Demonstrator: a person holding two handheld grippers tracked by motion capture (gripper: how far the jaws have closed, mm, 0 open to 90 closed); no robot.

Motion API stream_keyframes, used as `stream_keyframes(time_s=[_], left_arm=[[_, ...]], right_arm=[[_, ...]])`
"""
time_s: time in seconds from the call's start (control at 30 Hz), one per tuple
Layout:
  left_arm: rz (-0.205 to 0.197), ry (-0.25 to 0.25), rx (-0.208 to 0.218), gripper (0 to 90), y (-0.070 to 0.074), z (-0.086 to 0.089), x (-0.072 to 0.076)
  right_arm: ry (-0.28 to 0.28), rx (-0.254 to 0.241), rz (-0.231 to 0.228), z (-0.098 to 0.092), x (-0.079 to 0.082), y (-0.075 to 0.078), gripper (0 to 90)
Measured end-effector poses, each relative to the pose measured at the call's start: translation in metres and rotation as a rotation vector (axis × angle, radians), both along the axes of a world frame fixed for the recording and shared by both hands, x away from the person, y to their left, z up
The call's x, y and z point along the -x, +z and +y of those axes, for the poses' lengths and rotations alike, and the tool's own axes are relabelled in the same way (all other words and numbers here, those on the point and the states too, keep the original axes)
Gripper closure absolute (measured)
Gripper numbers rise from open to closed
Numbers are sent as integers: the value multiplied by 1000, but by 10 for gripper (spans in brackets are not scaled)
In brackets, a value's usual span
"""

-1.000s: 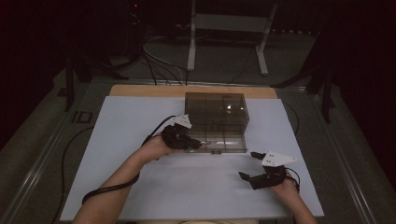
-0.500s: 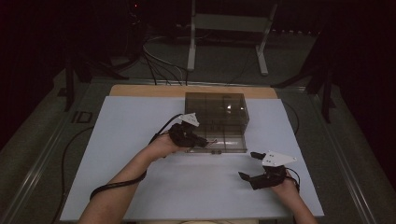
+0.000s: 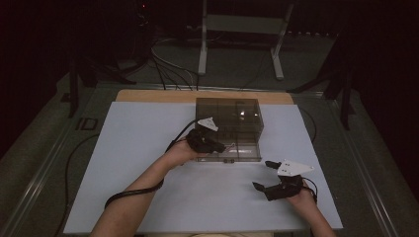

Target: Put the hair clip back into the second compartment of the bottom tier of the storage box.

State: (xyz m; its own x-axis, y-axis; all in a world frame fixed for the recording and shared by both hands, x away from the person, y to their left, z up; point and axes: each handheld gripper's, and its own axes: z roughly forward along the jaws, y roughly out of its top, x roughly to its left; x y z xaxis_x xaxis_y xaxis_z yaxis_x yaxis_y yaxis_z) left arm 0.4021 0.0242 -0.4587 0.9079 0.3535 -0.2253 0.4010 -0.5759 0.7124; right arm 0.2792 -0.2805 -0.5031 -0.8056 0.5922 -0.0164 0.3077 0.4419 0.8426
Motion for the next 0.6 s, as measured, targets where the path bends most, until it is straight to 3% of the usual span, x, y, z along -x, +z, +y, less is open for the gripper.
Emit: stream_keyframes(time_s=[0.27, 0.6], left_arm=[[-3, 50, -24, 856, -7, -5, -3], [5, 74, -68, 855, -16, -10, -4]], right_arm=[[3, 8, -2, 1, 0, 0, 96], [4, 13, 4, 1, 0, -1, 98]])
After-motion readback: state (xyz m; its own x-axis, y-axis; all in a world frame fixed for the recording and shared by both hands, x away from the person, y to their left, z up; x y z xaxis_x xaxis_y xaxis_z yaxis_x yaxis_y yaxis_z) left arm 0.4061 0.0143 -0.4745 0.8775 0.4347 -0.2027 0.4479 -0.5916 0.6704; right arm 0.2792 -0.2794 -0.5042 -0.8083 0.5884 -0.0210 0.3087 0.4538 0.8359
